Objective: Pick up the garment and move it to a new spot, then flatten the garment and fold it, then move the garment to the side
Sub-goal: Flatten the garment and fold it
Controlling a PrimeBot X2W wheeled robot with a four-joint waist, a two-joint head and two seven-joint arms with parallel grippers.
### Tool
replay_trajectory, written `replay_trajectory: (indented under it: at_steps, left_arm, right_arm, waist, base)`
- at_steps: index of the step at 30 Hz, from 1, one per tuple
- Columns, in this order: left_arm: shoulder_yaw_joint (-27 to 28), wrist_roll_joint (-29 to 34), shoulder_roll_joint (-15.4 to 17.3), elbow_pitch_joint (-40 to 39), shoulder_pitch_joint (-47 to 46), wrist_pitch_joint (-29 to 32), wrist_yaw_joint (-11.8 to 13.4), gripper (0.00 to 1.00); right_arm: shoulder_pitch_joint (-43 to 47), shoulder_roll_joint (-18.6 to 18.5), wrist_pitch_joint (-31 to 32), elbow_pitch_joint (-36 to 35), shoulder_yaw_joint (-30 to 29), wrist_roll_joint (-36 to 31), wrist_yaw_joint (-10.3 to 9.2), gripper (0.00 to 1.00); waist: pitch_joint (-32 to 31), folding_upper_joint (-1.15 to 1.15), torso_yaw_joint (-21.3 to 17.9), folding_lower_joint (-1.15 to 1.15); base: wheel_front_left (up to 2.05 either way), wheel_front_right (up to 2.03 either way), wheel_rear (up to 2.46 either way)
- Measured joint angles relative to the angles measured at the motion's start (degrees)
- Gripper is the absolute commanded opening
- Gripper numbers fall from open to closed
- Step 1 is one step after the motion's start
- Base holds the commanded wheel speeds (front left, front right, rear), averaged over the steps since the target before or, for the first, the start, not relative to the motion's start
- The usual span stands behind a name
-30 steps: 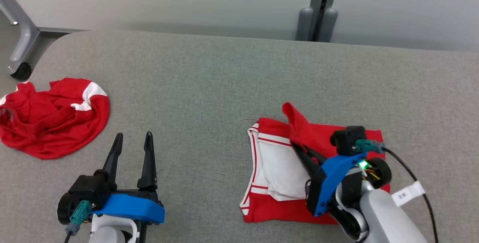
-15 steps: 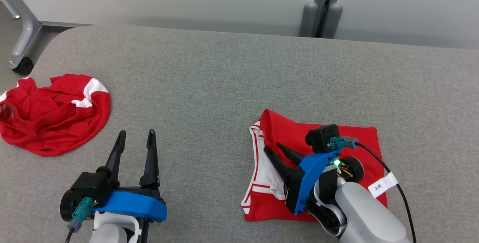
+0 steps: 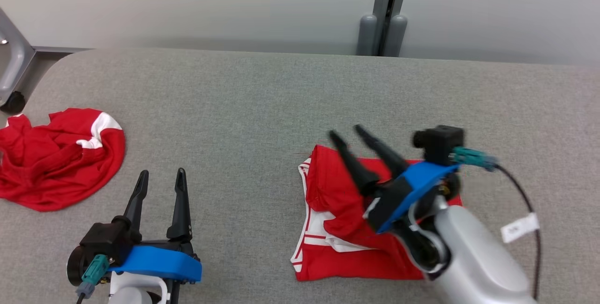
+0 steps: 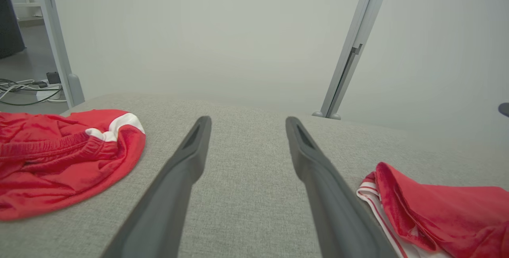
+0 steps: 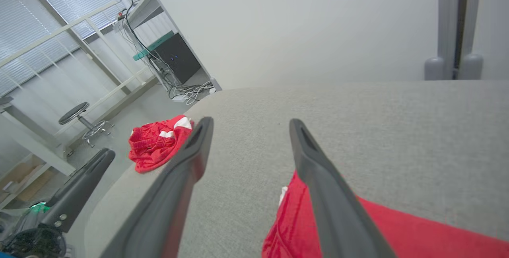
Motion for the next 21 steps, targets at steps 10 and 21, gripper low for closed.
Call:
replay_trajectory:
  at_steps: [10,21]
  left_arm:
    - [0.73,0.23,0.04,-0.42,0.68,0.00,0.00,1.00]
    - [0.36,0.23,0.21,-0.33,0.15,0.00,0.00,1.00]
  right_arm:
    - [13.19,-2.91,3.86,-4.56,-20.25,-21.27,-0.01,1.00]
    - [17.92,-0.77,8.86,-5.34,-13.88,-27.77,-0.01,0.00]
  waist:
    - [-0.06,0.00,-1.10,0.00]
    - [0.61,0.00,-1.58,0.00]
  base:
    - [0.00,0.00,0.00]
    - [0.00,0.00,0.00]
